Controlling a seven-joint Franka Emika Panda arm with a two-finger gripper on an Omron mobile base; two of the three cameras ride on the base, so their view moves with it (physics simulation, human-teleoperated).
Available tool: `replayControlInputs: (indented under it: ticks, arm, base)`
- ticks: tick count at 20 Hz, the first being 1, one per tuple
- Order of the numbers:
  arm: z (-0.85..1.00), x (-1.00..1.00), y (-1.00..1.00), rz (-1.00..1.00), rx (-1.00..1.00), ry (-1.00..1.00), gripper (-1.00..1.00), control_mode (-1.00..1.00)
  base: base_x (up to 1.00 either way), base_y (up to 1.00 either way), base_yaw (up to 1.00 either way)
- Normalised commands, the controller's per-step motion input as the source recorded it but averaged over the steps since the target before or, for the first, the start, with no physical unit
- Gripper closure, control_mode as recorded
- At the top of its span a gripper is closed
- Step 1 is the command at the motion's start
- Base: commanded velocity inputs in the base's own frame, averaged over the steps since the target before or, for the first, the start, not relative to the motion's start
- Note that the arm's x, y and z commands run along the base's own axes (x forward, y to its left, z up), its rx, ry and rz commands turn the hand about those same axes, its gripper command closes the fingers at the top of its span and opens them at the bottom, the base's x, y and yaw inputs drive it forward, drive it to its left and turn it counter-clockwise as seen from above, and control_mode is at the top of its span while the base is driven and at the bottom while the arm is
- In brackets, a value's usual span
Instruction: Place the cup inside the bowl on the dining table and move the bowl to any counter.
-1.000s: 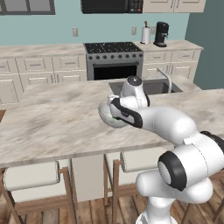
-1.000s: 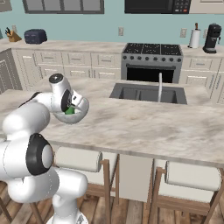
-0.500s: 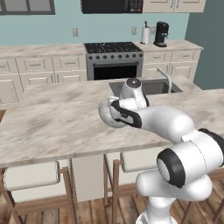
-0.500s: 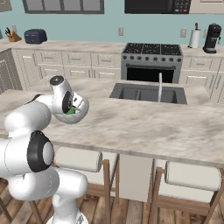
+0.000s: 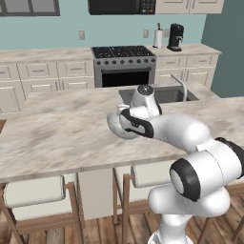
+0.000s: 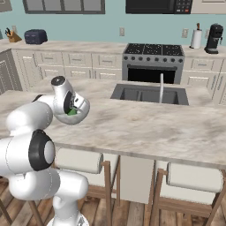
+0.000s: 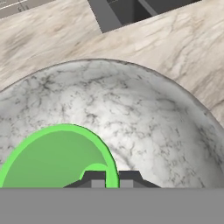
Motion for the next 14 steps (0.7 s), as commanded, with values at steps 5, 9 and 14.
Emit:
replayControlInputs:
  ticks: [5,9,14]
  arm:
    - [-0.01,0.01,0.00,0.00,0.00,0.00,1.00,-1.00]
    - [0.00,0.00,0.00,0.00,0.00,0.00,1.00,-1.00]
    - [0.00,0.00,0.00,0.00,0.00,0.00,-1.00,-1.00]
  base:
    - [0.00,0.00,0.00]
    - [0.00,0.00,0.00]
    - [0.00,0.00,0.00]
